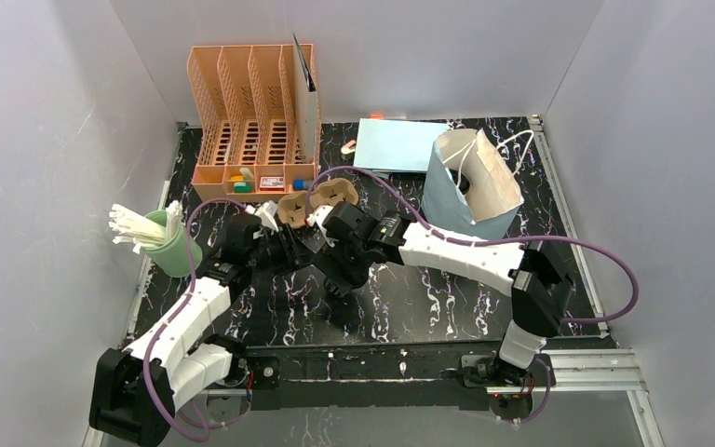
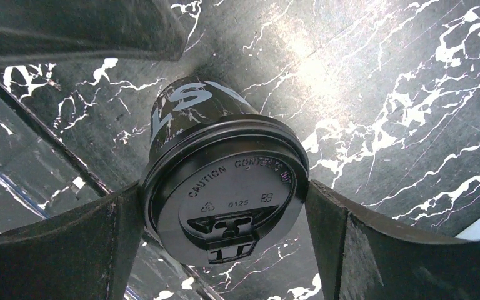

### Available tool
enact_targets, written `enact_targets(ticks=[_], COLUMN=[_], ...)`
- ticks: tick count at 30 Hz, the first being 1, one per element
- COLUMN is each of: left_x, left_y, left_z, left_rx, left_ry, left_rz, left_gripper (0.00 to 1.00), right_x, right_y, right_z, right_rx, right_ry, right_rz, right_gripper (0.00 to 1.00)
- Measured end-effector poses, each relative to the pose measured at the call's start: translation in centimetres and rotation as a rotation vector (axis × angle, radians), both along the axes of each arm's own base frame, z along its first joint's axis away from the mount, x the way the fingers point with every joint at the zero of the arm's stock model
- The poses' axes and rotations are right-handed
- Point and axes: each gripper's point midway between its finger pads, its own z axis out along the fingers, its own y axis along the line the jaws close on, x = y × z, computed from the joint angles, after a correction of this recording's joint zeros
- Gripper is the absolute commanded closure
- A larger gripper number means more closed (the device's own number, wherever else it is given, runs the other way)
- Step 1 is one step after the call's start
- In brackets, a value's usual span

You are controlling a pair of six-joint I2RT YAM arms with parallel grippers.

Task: Pack the takeout coffee
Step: Close the cup lid on the coffee cup.

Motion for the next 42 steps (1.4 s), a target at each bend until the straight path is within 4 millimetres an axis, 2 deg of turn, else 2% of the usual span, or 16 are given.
enact_targets(ticks=[7,13,17,21,24,28,32,36,42], left_x=[-1.4,-2.0,-2.2,-2.8,-3.1,-3.6,-3.8,-4.2,-4.4], left_y=[-0.1,-0.2,-0.4,-0.5,-0.6,-0.8,-1.0,-1.8,-2.6], left_z=[-1.9,-3.1,-3.7,-4.8,-5.9,-6.8,-6.2,-4.4,-2.3], left_rx=[-0.037,-0.071,-0.109,-0.146,-0.166,-0.162,-0.135,-0.096,-0.017], left_ry=[0.041,0.057,0.053,0.065,0.084,0.080,-0.036,-0.225,-0.516], left_rz=[0.004,0.021,0.030,0.039,0.046,0.035,0.007,-0.058,-0.134], left_gripper=[0.63,0.61,0.57,0.48,0.34,0.22,0.17,0.15,0.13], right_x=[0.0,0.7,0.9,1.0,1.0,0.8,0.7,0.6,0.9], right_y=[1.0,0.5,-0.3,-0.5,-0.6,-0.6,-0.7,-1.0,-3.3], right_z=[0.7,-1.7,-1.8,-1.7,-1.6,-1.5,-0.9,-0.4,1.7], right_rx=[-0.031,-0.190,-0.239,-0.252,-0.259,-0.261,-0.265,-0.263,-0.243], right_ry=[-0.040,-0.103,-0.134,-0.149,-0.156,-0.155,-0.149,-0.121,-0.062], right_rz=[0.006,-0.028,-0.046,-0.050,-0.049,-0.043,-0.042,-0.046,-0.077], right_gripper=[0.02,0.02,0.02,0.02,0.02,0.02,0.03,0.04,0.04])
